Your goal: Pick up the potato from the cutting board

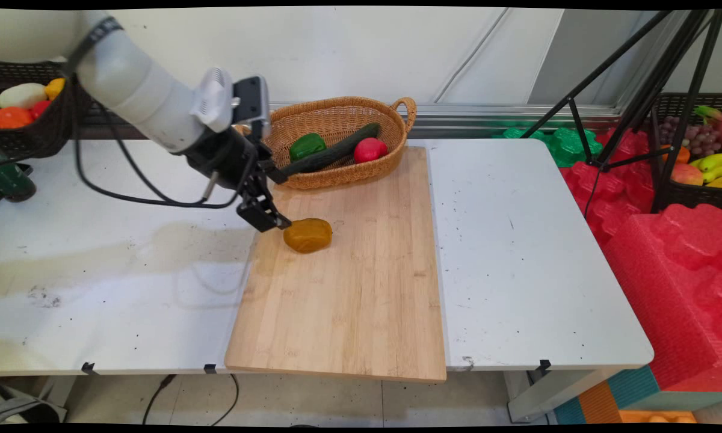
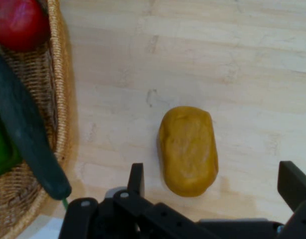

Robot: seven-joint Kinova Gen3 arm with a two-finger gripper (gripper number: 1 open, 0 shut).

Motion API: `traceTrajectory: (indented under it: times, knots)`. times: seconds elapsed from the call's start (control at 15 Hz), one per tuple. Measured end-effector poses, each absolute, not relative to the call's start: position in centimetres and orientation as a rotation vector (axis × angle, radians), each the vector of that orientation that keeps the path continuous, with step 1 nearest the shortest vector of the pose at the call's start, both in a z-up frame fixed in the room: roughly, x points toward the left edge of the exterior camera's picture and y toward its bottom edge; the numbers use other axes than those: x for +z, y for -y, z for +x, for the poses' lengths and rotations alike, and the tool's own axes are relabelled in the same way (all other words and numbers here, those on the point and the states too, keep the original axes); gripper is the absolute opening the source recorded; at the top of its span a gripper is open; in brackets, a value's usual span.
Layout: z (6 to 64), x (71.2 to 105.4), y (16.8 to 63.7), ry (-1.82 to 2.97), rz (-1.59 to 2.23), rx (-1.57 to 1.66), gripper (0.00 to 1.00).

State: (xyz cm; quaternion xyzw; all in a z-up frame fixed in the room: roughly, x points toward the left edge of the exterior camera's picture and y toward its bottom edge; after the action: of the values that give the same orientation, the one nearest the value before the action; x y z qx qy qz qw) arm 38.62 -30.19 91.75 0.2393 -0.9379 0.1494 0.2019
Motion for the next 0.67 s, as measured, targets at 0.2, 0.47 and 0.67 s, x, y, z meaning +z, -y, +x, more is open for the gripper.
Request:
traceTrajectory:
  times: [0.2, 0.47, 0.67]
  knots:
    - [37.5, 89.6, 32.1, 2.649, 0.661, 0.393, 1.00]
    - [35.7, 87.2, 33.2, 2.668, 0.662, 0.369, 1.00]
    - [35.1, 85.7, 34.5, 2.676, 0.681, 0.357, 1.00]
